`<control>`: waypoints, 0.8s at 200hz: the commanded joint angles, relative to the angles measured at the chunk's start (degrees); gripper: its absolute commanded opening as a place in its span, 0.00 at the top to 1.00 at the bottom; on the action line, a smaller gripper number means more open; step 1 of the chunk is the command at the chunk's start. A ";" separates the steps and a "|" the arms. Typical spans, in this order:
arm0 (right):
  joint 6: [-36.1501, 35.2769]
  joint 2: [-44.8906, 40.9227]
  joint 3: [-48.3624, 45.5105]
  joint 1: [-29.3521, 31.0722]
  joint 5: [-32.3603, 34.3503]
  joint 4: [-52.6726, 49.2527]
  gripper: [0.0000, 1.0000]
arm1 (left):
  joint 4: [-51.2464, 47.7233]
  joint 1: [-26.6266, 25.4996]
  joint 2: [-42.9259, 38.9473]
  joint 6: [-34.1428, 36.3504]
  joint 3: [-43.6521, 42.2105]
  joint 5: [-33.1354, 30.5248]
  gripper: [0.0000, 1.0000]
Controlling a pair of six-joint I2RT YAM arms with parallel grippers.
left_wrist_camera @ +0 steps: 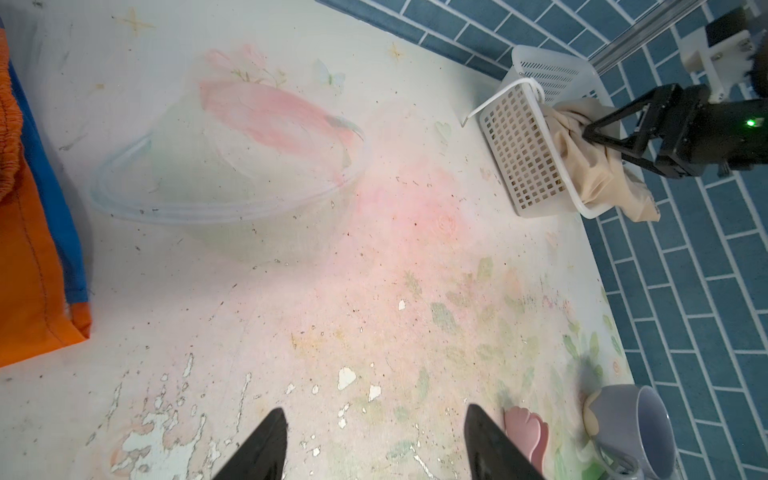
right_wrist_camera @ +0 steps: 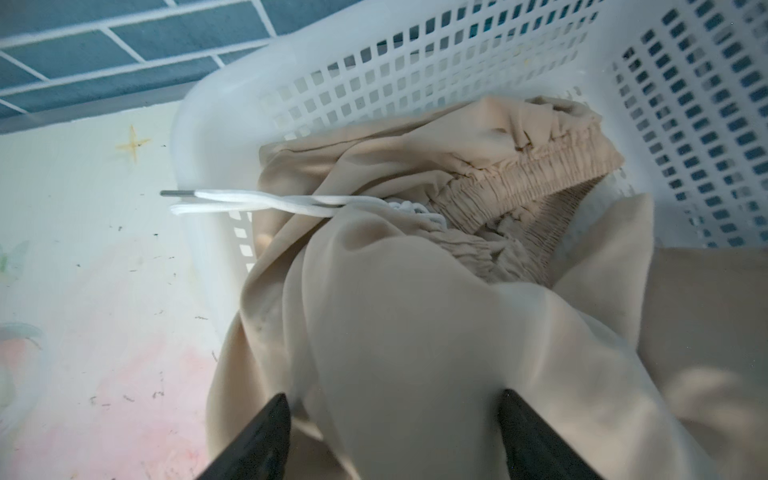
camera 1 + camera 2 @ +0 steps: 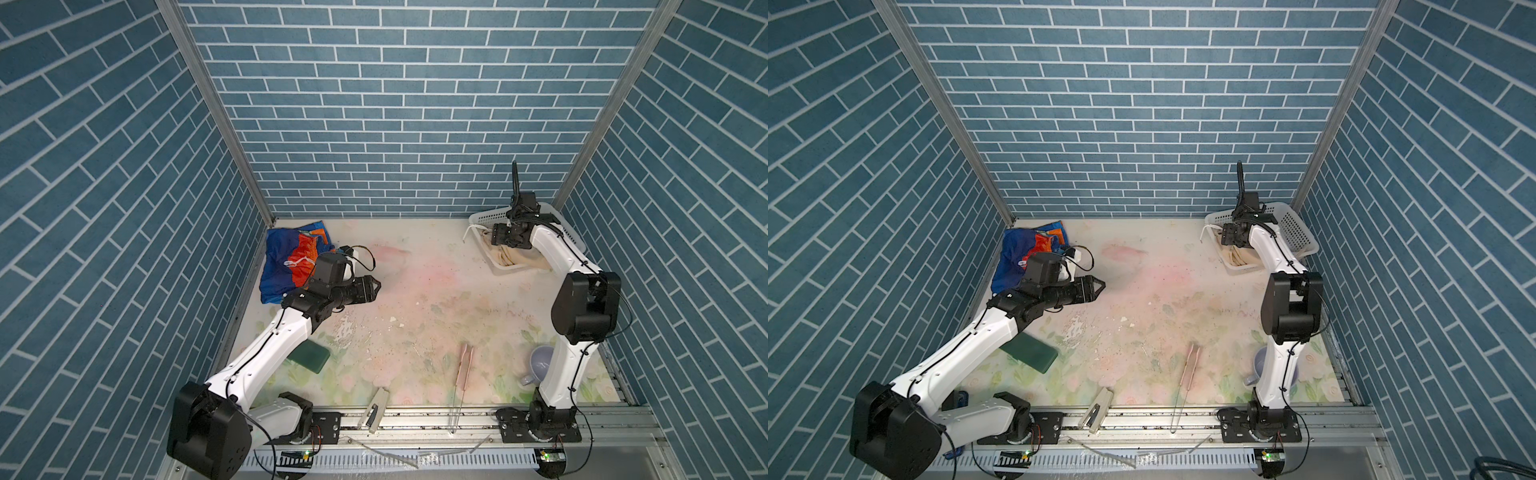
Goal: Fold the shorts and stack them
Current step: 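Grasp the beige shorts with the right gripper and pull them onto the table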
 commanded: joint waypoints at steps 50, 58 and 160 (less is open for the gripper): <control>2.46 -5.85 12.29 1.27 5.83 -2.18 1.00 | -7.37 0.67 -9.08 3.33 3.17 -8.68 0.31; 1.57 -9.15 12.19 2.67 8.93 0.07 1.00 | -7.59 1.00 -9.85 3.20 3.09 -9.34 0.30; -20.28 -29.95 6.38 33.78 4.78 26.14 1.00 | -6.73 4.65 -8.07 0.24 4.30 -4.12 0.24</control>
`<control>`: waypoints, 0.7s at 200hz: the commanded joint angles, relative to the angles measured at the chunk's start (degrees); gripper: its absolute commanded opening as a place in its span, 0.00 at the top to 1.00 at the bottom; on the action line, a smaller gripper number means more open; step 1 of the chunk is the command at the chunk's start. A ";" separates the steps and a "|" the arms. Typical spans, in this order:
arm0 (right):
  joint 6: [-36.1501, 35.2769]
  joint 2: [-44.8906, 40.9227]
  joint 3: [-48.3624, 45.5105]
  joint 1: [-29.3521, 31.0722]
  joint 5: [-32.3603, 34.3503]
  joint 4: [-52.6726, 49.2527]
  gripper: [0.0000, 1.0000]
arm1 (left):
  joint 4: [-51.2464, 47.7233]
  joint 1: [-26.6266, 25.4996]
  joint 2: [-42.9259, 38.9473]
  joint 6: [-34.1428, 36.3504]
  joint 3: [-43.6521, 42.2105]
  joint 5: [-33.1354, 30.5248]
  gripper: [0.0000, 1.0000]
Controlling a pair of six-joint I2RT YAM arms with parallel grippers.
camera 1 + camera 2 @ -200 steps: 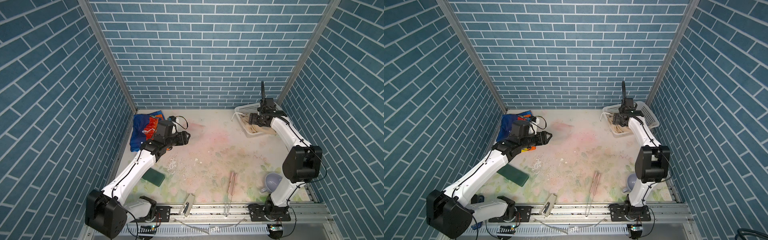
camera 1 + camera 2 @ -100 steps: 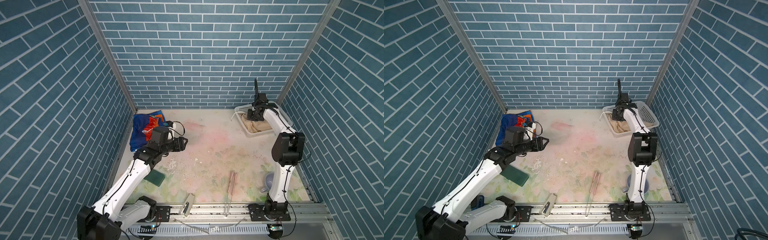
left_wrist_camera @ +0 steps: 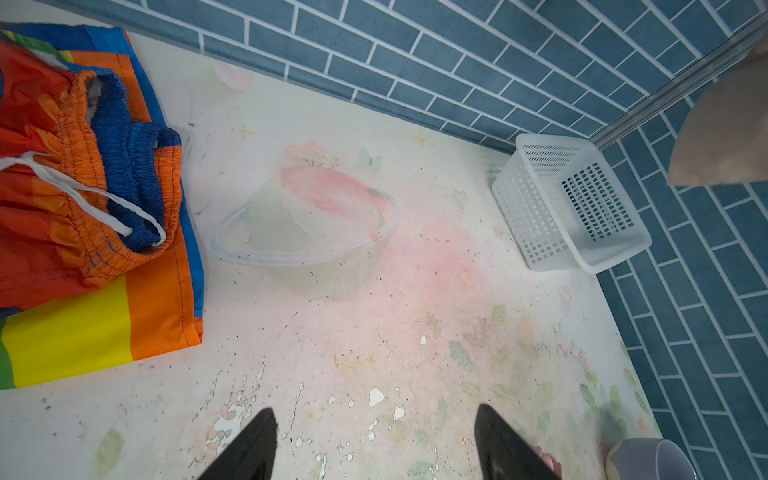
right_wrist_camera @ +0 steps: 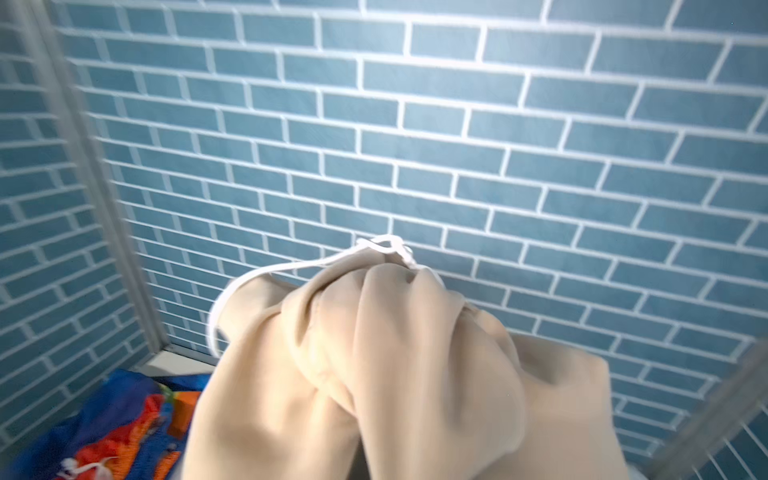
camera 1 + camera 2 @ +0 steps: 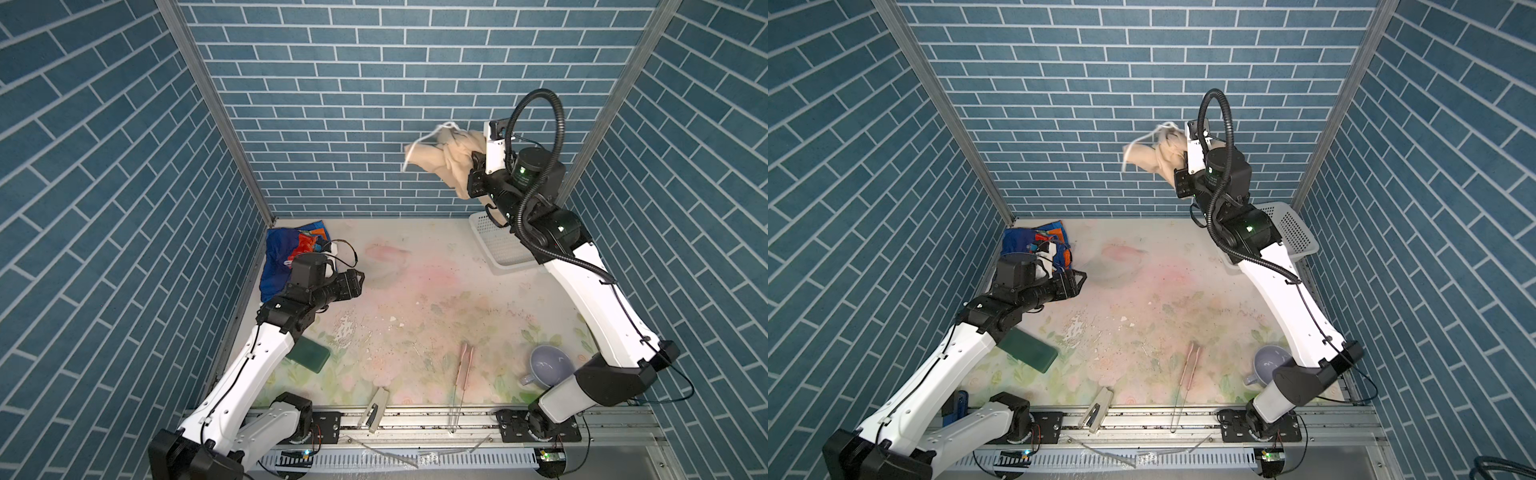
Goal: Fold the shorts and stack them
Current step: 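Grasp the beige shorts with the right gripper and pull them onto the table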
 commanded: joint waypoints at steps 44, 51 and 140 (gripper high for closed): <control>3.77 -7.08 -23.83 3.46 -1.59 10.99 1.00 | -1.01 1.64 -1.25 -0.74 1.07 0.15 0.22; 5.47 -7.69 -26.74 3.42 -1.39 11.55 1.00 | -1.00 1.81 -1.30 -0.85 0.96 0.07 0.22; 24.44 -0.97 -41.61 3.38 -8.33 8.51 0.44 | 4.53 2.20 5.55 -5.63 -1.58 6.09 0.22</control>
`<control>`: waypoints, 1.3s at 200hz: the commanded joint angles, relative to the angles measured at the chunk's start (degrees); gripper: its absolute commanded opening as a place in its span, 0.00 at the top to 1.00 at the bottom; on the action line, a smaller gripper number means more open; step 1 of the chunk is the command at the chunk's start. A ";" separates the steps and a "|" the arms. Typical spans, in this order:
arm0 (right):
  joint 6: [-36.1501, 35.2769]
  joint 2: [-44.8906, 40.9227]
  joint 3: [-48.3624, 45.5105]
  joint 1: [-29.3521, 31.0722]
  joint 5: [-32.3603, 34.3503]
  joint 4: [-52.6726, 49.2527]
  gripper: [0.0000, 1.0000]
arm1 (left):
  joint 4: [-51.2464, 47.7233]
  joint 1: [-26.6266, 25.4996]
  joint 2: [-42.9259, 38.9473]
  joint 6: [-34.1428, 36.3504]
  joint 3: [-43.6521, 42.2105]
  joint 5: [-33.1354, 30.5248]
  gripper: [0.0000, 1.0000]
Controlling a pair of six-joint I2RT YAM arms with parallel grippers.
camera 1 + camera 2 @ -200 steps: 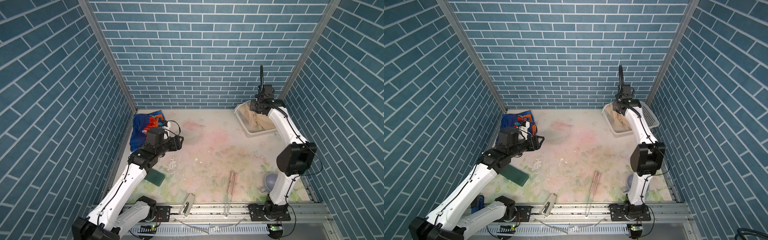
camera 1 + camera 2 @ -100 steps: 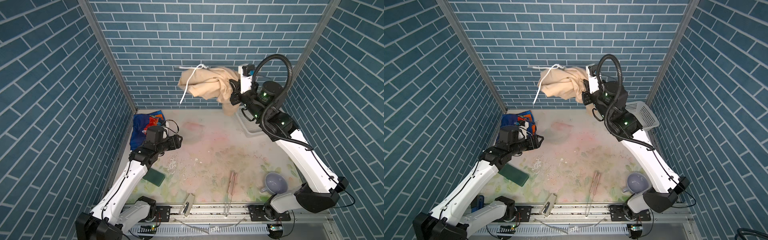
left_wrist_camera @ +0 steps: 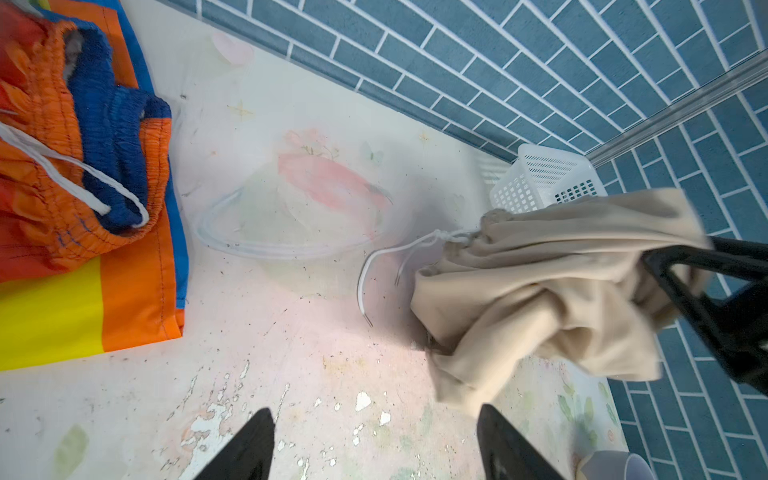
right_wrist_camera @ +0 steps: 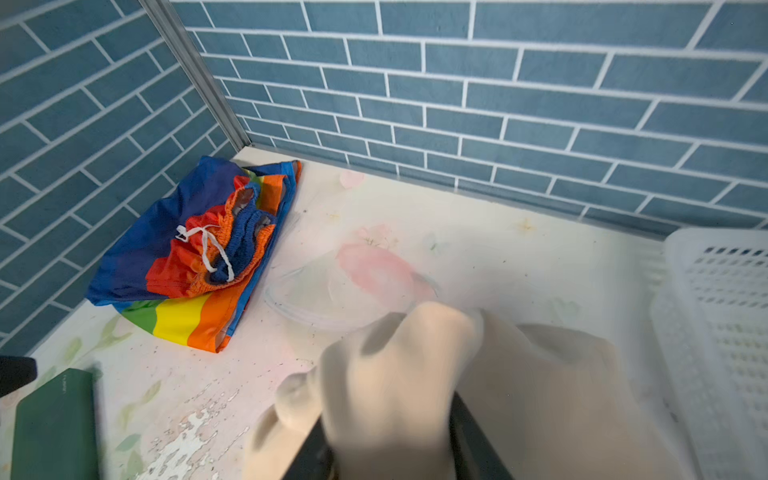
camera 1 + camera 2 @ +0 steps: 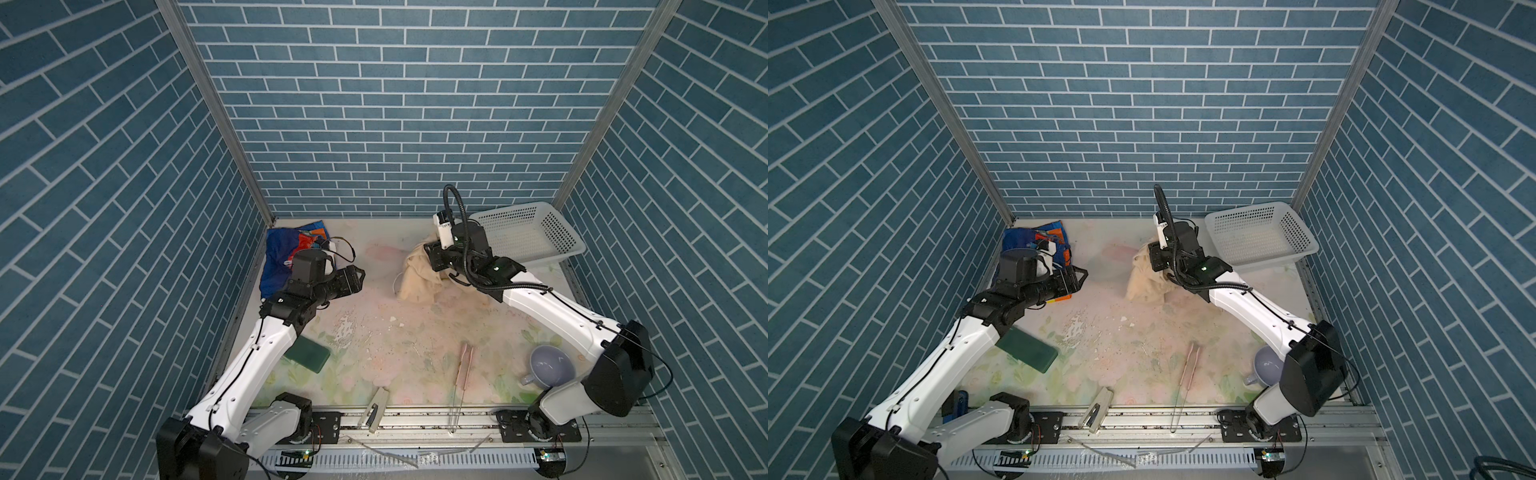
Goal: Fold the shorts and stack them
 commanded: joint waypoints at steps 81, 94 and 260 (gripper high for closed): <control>0.36 -5.62 -11.26 -1.32 7.78 -1.49 0.36 | 8.25 -4.49 14.12 -0.80 0.70 7.34 0.17; 1.13 -5.20 -12.47 -2.13 4.88 -2.23 0.40 | 8.62 -6.67 17.43 -0.43 2.98 7.41 0.20; 11.99 5.92 -10.64 -8.79 -15.97 3.81 1.00 | 4.02 -14.67 34.32 3.66 22.11 8.55 1.00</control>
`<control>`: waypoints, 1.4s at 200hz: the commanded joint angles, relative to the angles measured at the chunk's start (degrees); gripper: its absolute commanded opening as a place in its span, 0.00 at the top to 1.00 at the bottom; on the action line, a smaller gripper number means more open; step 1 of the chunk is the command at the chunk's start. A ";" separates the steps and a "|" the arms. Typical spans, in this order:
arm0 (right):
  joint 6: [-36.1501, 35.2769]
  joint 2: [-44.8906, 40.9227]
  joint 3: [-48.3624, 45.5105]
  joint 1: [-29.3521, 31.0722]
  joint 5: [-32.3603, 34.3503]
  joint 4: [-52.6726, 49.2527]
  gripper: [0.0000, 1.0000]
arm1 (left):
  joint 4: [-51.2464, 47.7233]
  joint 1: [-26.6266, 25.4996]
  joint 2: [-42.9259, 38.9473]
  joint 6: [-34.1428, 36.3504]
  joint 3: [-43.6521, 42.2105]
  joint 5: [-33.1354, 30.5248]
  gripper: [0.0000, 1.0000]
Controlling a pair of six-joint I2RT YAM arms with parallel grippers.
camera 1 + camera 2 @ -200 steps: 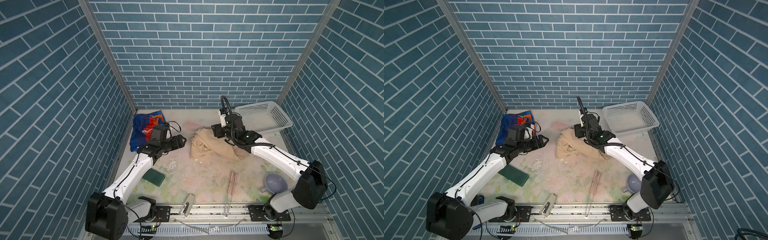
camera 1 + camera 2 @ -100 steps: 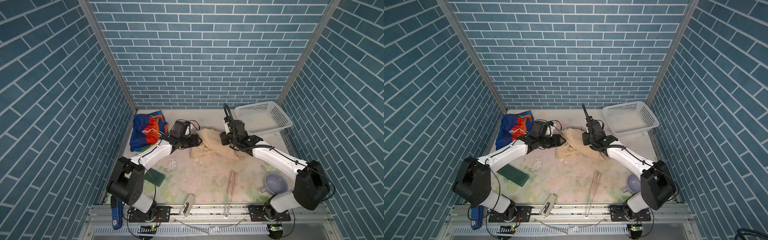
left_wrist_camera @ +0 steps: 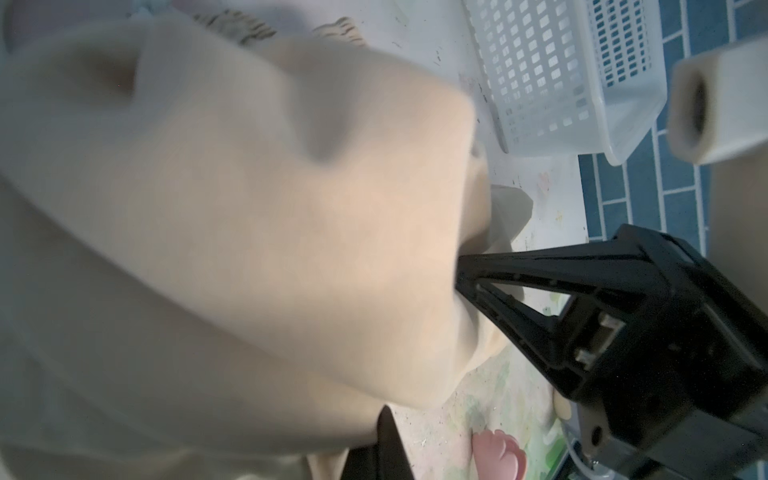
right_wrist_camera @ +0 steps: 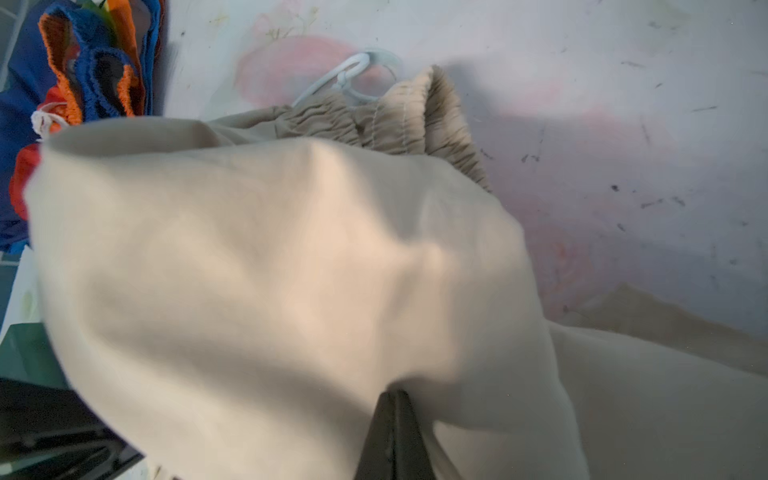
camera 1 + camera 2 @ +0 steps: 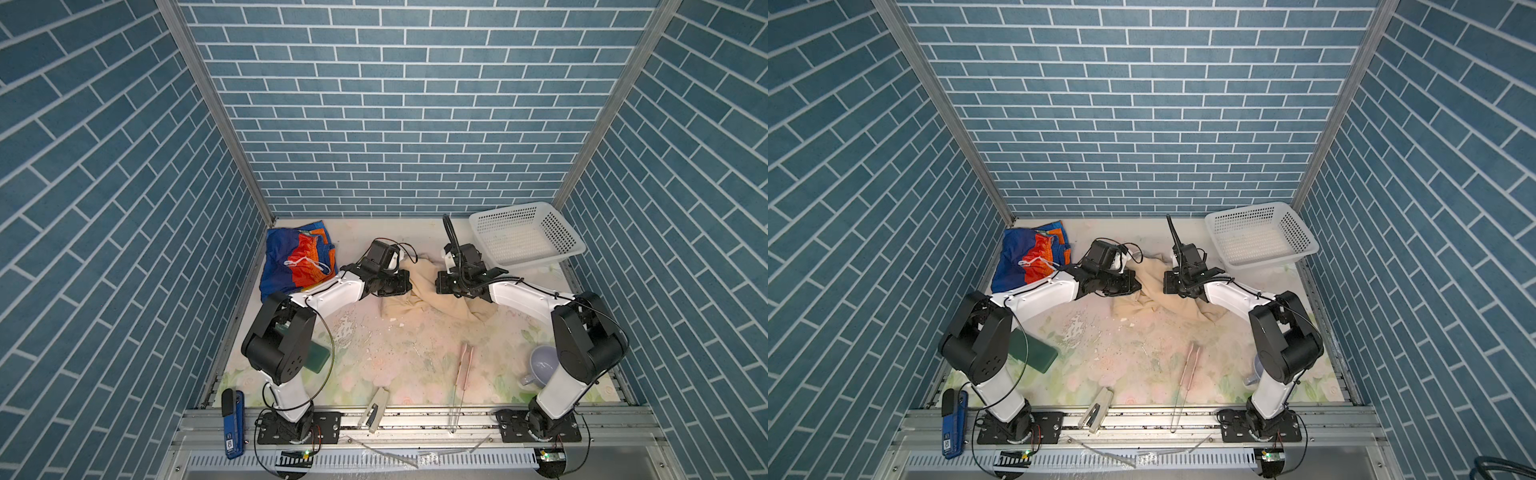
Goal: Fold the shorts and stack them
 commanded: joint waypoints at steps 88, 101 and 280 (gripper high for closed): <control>-3.93 -31.01 -8.92 -1.31 19.57 5.86 1.00 | -7.65 4.72 -15.53 5.49 8.94 -3.82 1.00; -5.40 -33.87 -8.68 -1.28 20.23 5.78 1.00 | -7.81 5.15 -15.82 5.37 10.23 -3.29 1.00; -3.23 -29.63 -7.38 -1.30 23.96 0.84 0.60 | -8.54 5.24 -1.44 2.08 9.09 11.82 1.00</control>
